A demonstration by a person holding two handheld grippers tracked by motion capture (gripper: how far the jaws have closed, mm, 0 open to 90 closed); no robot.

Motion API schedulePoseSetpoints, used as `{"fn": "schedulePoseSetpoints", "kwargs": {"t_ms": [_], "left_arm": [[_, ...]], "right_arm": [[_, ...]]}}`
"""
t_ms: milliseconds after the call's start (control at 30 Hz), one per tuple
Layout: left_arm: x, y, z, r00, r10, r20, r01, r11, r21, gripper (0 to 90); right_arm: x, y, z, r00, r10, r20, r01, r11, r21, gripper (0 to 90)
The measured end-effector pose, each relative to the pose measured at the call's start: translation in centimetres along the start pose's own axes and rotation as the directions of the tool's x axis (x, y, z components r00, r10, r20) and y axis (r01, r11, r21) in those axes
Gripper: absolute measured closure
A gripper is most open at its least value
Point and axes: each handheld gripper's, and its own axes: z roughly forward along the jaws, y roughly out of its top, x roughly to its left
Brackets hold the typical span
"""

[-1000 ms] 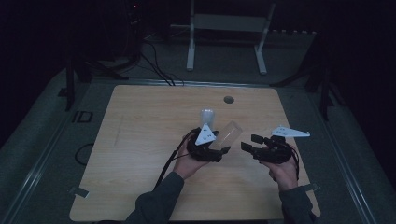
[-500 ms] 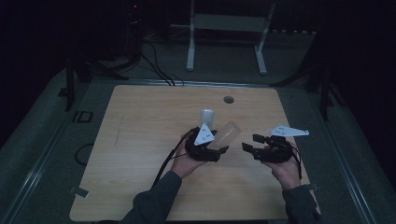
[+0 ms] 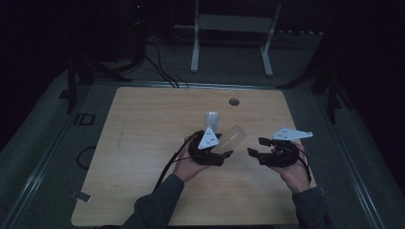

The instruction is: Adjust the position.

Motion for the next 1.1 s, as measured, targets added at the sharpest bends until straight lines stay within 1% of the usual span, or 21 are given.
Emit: {"fn": "schedulePoseSetpoints", "kwargs": {"t_ms": [133, 267, 333, 533, 800, 1000, 1100], "left_arm": [[0.03, -0.02, -0.12, 0.9998, 0.014, 0.013, -0.014, 0.9999, 0.005, 30.0], [-0.01, -0.01, -0.13, 0.9995, 0.027, 0.018, -0.027, 0.9995, 0.013, 30.0], [-0.01, 0.01, -0.13, 0.9992, 0.034, 0.022, -0.034, 0.9993, 0.016, 30.0], [-0.06, 0.07, -0.06, 0.9982, 0.053, 0.026, -0.054, 0.9981, 0.030, 30.0], [0.06, 0.22, -0.16, 0.9977, 0.065, 0.021, -0.066, 0.9972, 0.035, 30.0], [0.03, 0.12, -0.04, 0.9956, 0.082, 0.046, -0.084, 0.9946, 0.060, 30.0], [-0.07, 0.13, 0.06, 0.9940, 0.094, 0.055, -0.098, 0.9926, 0.072, 30.0]], "right_arm": [[0.05, 0.04, -0.16, 0.9998, -0.021, 0.007, 0.021, 1.000, 0.015, 35.0], [0.04, 0.08, -0.29, 0.9993, -0.036, 0.012, 0.036, 0.999, 0.024, 35.0], [0.05, 0.10, -0.40, 0.9984, -0.055, 0.012, 0.054, 0.998, 0.035, 35.0], [0.07, 0.14, -0.53, 0.9965, -0.083, 0.011, 0.082, 0.995, 0.059, 35.0], [0.07, 0.21, -0.60, 0.9931, -0.117, 0.008, 0.116, 0.989, 0.094, 35.0], [0.05, 0.33, -0.51, 0.9906, -0.137, 0.006, 0.135, 0.983, 0.123, 35.0], [0.12, 0.37, -0.42, 0.9883, -0.153, 0.006, 0.150, 0.978, 0.145, 34.9]]}}
